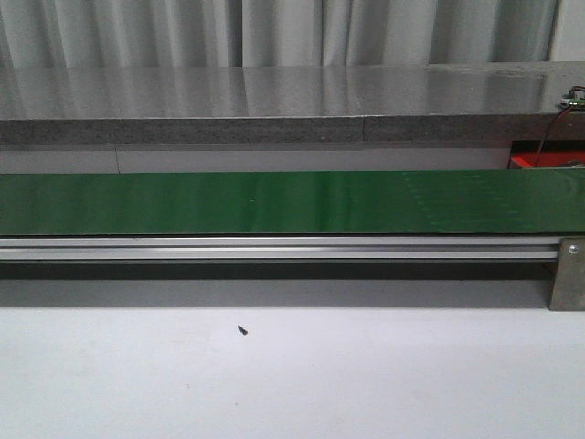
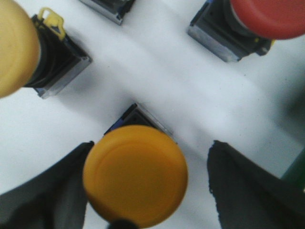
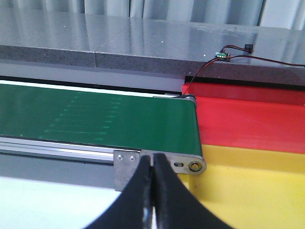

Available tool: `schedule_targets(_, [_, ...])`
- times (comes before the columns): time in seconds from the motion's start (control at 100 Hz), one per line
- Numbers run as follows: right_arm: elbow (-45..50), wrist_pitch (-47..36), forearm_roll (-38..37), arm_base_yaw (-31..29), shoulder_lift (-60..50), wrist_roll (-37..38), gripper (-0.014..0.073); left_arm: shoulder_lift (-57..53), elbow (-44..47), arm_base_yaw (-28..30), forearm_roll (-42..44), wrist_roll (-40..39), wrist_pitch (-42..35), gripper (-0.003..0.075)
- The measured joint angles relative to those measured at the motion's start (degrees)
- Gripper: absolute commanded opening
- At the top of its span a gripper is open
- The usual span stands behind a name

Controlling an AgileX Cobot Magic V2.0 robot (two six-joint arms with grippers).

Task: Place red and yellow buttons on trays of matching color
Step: 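Grasp the yellow button with the left gripper and carry it to the belt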

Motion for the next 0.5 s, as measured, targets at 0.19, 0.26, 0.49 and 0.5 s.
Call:
schedule_targets(0.19, [0.00,0.00,0.00,0.00,0.00,0.00,-0.0067,0.00,0.00,0.00,0.00,0.00,-0.47,0.0137])
schedule_targets(0.26, [0.00,0.00,0.00,0.00,0.00,0.00,-0.0067,0.00,0.00,0.00,0.00,0.00,-0.47,0.0094])
schedule_targets(0.49, [0.00,0.00,0.00,0.00,0.00,0.00,-0.0067,-2.64,0.00,0.00,0.59,0.00,-0.34,0.0051])
schedule_targets(0.5, [0.00,0.00,0.00,0.00,0.00,0.00,-0.0067,-2.83,0.00,0.00,0.73,0.00,-0.34,0.0051])
